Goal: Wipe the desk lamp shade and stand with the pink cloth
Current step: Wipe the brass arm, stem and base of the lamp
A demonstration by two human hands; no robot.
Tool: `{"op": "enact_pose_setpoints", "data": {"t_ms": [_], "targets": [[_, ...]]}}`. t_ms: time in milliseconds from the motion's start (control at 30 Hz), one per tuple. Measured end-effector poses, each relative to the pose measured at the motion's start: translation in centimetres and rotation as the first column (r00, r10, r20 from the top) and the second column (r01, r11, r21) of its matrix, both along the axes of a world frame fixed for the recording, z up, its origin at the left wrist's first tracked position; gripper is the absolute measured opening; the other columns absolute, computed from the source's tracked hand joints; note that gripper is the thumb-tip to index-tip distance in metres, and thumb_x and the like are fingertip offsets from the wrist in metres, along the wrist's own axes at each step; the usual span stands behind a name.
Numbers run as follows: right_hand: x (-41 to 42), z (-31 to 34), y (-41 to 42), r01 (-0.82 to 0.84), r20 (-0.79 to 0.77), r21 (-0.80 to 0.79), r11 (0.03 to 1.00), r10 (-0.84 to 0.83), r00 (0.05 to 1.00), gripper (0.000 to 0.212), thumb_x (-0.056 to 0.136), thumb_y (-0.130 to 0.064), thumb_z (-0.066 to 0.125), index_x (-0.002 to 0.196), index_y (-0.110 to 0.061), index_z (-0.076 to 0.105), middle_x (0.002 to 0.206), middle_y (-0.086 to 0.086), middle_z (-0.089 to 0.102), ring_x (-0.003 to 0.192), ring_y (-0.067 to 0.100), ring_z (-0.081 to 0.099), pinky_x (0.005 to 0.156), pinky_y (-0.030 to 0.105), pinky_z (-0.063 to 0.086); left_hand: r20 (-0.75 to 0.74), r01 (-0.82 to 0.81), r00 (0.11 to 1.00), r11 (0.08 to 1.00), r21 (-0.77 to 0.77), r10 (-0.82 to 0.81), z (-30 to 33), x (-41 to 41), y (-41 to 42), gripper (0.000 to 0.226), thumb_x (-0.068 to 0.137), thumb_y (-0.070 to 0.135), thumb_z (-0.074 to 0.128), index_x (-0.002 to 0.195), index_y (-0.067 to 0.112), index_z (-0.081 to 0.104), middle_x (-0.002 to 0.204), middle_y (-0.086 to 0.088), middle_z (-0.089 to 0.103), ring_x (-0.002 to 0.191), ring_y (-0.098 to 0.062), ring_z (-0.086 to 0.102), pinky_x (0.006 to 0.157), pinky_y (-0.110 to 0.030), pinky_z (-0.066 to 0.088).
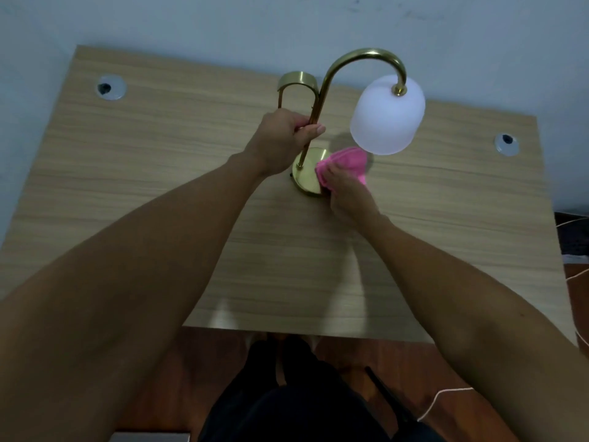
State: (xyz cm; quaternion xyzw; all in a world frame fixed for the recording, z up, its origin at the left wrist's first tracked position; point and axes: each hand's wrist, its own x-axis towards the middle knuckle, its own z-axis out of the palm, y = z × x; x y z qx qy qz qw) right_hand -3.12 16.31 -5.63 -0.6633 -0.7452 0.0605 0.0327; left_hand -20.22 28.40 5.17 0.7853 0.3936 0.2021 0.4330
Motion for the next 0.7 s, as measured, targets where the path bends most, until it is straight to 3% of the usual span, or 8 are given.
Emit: {"op": "enact_pose_setpoints", "data": {"t_ms": [67,167,300,367,467,567,700], "targets": [[0.1,0.3,2.9,0.061,-0.016,-0.048,0.997,-0.061,0.998,0.058,0.097,0.009,0.041,0.155,0.003,0.038,0.160,0.024,0.040,0.151,0.037,0.034,0.128,0.045,0.025,-0.011,0.005,1.000,1.000,0.012,-0.005,-0.2,0.0,0.2,0.036,0.103,0.037,0.062,0.091,0.008,0.079,0.075,-0.019,0.072,0.071,-0.031,0.069,0.074,-0.050,0.059],[0.6,0.5,5.1,0.094,-0.194,-0.153,0.984,-0.123,0.973,0.060,0.100,0.006,0.043,0.159,-0.008,0.040,0.169,0.013,0.029,0.159,0.028,0.020,0.131,0.039,0.016,-0.023,0.023,0.999,0.999,0.047,-0.022,-0.4,0.1,0.2,0.034,0.103,0.037,0.061,0.087,0.012,0.078,0.074,-0.016,0.074,0.072,-0.031,0.069,0.071,-0.048,0.058],[0.0,-0.7,2.4,0.289,-0.218,-0.043,0.956,-0.291,0.932,0.068,0.086,0.016,0.050,0.151,-0.005,0.046,0.155,0.018,0.047,0.147,0.038,0.039,0.120,0.056,0.037,-0.002,0.005,1.000,0.999,0.033,-0.005,-0.3,0.3,-0.1,0.031,0.103,0.036,0.062,0.099,0.013,0.081,0.077,-0.016,0.075,0.073,-0.030,0.071,0.073,-0.048,0.059],[-2.6,-0.6,-0.2,0.373,-0.191,0.022,0.928,-0.362,0.912,0.066,0.082,0.017,0.050,0.146,0.004,0.045,0.148,0.026,0.051,0.142,0.043,0.045,0.119,0.049,0.039,-0.004,0.000,1.000,1.000,0.012,0.000,-0.2,0.2,-0.1,0.032,0.102,0.038,0.062,0.099,0.012,0.082,0.075,-0.015,0.075,0.074,-0.029,0.071,0.076,-0.049,0.060],[-6.9,-0.9,-1.7,0.370,-0.104,0.093,0.924,-0.361,0.927,0.053,0.078,-0.004,0.050,0.131,0.005,0.053,0.122,0.025,0.067,0.115,0.041,0.065,0.106,0.046,0.043,-0.001,0.006,1.000,1.000,-0.007,-0.006,-0.3,0.1,0.1,0.033,0.100,0.039,0.064,0.088,0.013,0.080,0.062,-0.004,0.066,0.068,-0.028,0.069,0.077,-0.052,0.061],[-9.5,-1.2,-0.2,0.349,-0.068,-0.028,0.937,-0.350,0.934,0.059,0.086,-0.014,0.033,0.133,0.006,0.062,0.132,0.025,0.066,0.125,0.042,0.062,0.112,0.052,0.046,-0.010,0.012,1.000,0.999,-0.034,-0.012,-0.2,0.1,0.2,0.031,0.101,0.039,0.063,0.097,0.014,0.081,0.073,-0.010,0.075,0.077,-0.032,0.076,0.079,-0.053,0.062],[-9.8,-1.0,0.6,0.311,-0.020,-0.061,0.949,-0.312,0.950,0.049,0.086,-0.005,0.056,0.134,0.006,0.060,0.135,0.027,0.062,0.126,0.046,0.059,0.112,0.056,0.045,-0.020,0.020,1.000,1.000,-0.012,-0.020,-0.5,0.1,0.2,0.033,0.103,0.038,0.061,0.103,0.010,0.079,0.086,-0.016,0.079,0.082,-0.030,0.077,0.080,-0.050,0.063]]}}
